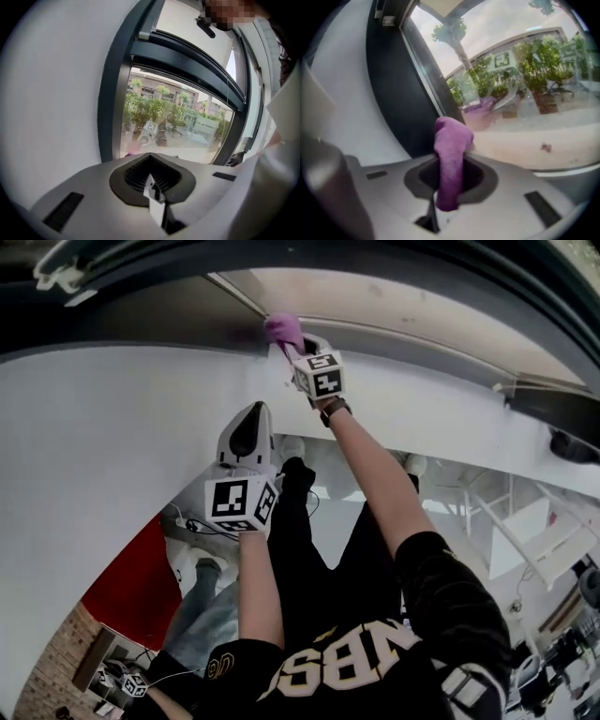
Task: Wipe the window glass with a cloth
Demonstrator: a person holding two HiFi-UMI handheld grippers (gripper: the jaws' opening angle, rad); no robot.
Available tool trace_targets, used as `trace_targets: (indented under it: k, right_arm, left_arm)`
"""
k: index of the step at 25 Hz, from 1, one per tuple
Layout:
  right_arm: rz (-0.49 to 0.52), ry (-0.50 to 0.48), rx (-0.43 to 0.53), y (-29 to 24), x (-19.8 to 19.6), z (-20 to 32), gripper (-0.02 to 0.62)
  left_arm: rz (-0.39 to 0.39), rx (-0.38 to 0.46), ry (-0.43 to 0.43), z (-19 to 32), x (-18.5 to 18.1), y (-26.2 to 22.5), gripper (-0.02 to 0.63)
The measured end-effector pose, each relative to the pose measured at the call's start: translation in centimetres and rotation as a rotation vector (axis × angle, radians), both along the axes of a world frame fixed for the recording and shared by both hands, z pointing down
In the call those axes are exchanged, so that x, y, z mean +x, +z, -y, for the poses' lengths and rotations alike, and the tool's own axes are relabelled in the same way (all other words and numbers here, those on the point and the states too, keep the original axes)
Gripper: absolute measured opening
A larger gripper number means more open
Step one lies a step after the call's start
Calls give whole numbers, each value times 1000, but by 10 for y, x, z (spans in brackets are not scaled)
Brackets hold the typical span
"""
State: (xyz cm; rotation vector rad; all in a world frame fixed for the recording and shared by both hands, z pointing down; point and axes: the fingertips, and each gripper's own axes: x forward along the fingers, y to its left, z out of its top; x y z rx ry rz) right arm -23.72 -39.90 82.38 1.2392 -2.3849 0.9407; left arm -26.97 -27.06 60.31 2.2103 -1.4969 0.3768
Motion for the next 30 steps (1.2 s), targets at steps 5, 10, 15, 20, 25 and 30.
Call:
trace_targets:
  k: [5,10,15,20,25,30]
  right_arm:
    - [7,-88,-22,-2,-36,30,75]
    - [26,90,-79,6,67,27,75]
    - [43,352,-81,-1,275,-10,75]
    - [44,661,-103,0,457,-57,75]
    - [32,909,-134,8,597,-93,75]
    - [42,1134,-119,-4,693,-122,75]
  left_arm:
    - [42,21,-45,-12,-9,-9,18]
    - [-20,-16,-27,-12,31,5,18]
    - [-48,-43,121,-9,135,18,18]
    - [-79,-32,191,-15,225,12,18]
    - [-118,-35,248,-28,292,21,18]
    - [-149,-26,263,-34,329,28,18]
